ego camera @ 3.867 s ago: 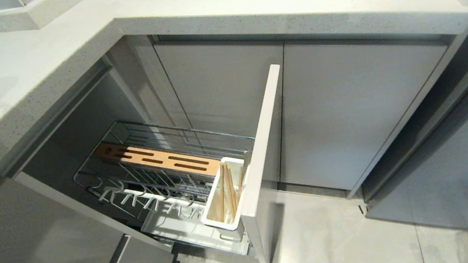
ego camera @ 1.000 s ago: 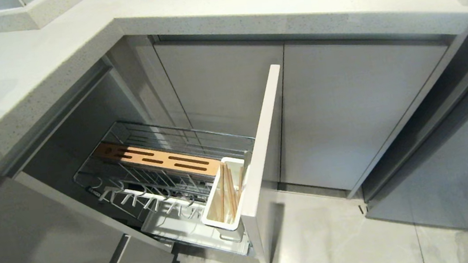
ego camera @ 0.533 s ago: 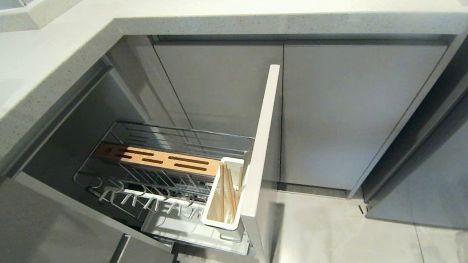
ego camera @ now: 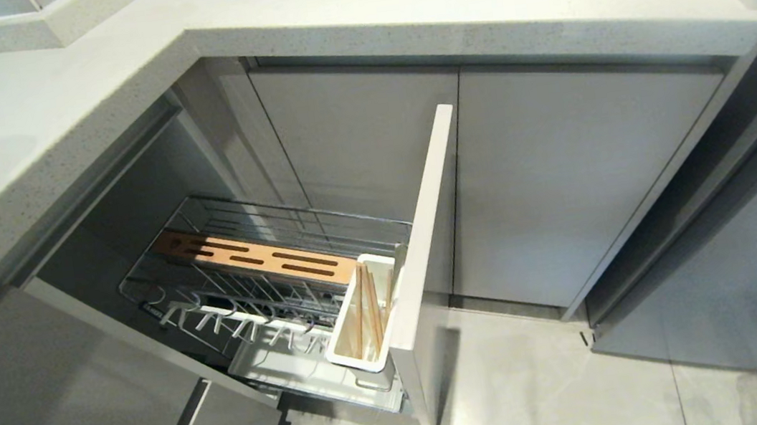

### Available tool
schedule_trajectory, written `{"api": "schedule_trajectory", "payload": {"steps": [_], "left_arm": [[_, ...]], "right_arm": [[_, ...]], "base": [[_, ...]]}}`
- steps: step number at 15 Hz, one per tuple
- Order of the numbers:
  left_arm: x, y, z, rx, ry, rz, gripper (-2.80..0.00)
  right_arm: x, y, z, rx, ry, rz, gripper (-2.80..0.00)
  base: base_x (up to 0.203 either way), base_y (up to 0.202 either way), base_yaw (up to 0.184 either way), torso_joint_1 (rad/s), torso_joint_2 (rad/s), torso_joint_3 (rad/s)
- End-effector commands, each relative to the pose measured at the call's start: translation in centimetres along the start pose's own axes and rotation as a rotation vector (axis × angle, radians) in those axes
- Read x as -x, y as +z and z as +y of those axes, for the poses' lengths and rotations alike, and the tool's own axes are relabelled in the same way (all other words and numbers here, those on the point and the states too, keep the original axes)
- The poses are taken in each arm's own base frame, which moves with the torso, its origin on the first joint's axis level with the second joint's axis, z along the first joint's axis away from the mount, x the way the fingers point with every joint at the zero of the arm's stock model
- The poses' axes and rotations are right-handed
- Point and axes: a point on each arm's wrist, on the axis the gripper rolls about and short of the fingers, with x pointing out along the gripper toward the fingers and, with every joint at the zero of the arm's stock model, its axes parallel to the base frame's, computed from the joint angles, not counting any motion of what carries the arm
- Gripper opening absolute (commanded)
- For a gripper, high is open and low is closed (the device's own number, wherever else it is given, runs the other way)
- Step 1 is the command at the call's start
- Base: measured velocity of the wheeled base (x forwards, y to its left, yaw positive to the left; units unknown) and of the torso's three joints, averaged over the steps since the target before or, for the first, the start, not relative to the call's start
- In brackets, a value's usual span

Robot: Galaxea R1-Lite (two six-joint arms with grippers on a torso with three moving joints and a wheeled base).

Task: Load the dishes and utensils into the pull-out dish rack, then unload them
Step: Close the cupboard

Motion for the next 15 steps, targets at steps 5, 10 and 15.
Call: {"api": "schedule_trajectory", "payload": {"steps": [5,10,15], "left_arm": [[5.3,1.0,1.3,0.047,-0.073,-0.084,-2.80],[9.5,1.2,1.6,0.121,-0.257,-0.107,-2.80],[12.7,0.4,0.9,0.217,-0.635,0.050,-2.80]], "right_arm": [[0.0,0.0,0.0,-0.001,0.000,0.001,-2.80],[0.0,0.0,0.0,0.001,0.000,0.001,-2.80],[0.0,0.0,0.0,-0.001,0.000,0.001,-2.80]], "base": [[0.000,0.000,0.000,0.000,0.00,0.000],[0.000,0.000,0.000,0.000,0.00,0.000],[0.000,0.000,0.000,0.000,0.00,0.000]]}}
